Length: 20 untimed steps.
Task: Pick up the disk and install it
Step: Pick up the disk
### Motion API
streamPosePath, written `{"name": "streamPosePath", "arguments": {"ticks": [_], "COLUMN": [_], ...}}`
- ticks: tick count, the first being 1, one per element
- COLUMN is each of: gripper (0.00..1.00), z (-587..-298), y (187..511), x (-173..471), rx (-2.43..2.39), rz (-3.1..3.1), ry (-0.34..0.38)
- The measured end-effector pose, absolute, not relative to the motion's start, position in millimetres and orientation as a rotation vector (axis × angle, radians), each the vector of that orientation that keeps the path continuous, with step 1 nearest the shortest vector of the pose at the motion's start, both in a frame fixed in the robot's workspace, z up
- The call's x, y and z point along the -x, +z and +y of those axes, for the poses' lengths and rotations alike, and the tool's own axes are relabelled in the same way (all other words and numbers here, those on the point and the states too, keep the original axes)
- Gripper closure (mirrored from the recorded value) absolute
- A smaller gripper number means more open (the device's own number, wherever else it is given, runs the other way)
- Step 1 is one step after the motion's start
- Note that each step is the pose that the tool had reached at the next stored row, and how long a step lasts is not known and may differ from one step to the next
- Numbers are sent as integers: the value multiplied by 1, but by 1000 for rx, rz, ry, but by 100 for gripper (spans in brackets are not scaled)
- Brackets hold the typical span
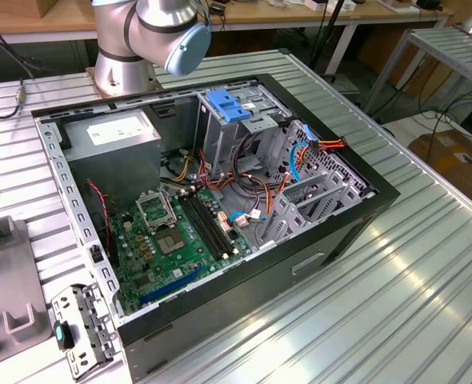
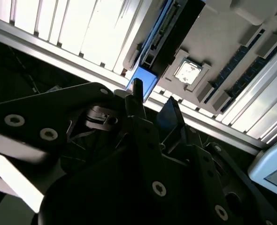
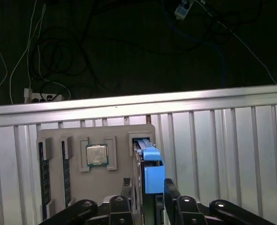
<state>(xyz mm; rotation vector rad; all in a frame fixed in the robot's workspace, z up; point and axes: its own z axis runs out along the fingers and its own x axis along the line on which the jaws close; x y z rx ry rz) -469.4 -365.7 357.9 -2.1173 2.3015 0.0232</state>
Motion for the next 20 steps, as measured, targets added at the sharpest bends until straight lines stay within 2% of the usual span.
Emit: {"name": "streamPosePath", "arguments": {"ticks": [3, 4, 8, 9, 20], "gripper": [59, 52, 51, 45, 45], "z": [-365, -365, -365, -364, -364], "y": [352, 350, 343, 339, 316], "x": [469, 469, 469, 469, 474], "rx": [2118, 2118, 2118, 2118, 2118], "rz": [2301, 2301, 2301, 2301, 2301], "ry": [23, 23, 23, 23, 24]}}
